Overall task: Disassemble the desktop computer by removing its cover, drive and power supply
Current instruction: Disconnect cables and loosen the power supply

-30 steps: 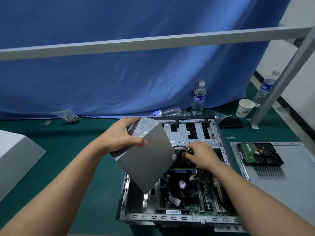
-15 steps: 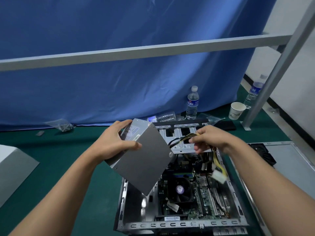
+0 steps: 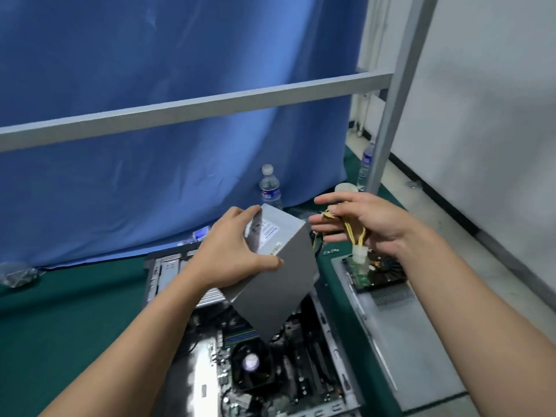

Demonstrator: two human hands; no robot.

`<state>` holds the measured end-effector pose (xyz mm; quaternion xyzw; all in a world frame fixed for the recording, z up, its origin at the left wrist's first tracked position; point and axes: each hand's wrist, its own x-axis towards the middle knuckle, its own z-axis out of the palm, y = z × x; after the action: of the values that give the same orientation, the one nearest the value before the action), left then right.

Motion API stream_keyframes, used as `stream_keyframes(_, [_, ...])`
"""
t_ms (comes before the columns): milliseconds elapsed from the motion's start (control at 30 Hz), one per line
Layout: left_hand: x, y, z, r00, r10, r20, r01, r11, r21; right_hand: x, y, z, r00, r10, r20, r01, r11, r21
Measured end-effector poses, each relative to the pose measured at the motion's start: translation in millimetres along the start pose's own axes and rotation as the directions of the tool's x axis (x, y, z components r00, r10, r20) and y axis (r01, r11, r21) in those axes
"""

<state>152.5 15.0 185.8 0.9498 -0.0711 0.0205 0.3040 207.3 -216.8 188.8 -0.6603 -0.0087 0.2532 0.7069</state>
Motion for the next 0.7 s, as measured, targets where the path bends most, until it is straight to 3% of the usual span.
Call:
stream_keyframes(167, [50.0,62.2,58.9,0.996,0.076,0.042,-0.076,0.997,0.006,-5.3,-6.4,-64.9,0.999,-0.049,-0.008,0.045,0.960,-0.276])
stream_keyframes(300, [92.4,112.9,114.7,0.986,0.125,0.115,-0.125,0.992,0.000,-8.7,-6.6,-138.0,0.999,-0.011,-0.053,-0.010,0.927,-0.376])
stream_keyframes(500, [154.2,169.1,207.6,0.959,0.134,0.250,-0.136,0.991,-0.010,-5.7,10.8,-252.2,0.988,0.102,-0.114,-0.136,0.928,-0.348])
stream_keyframes(700, [207.6,206.2,279.8,0.927,0.144,0.345,-0.151,0.989,-0.006,9.1,36.6,-334.0,0.966,0.122,-0.229,-0.180,0.951,-0.252])
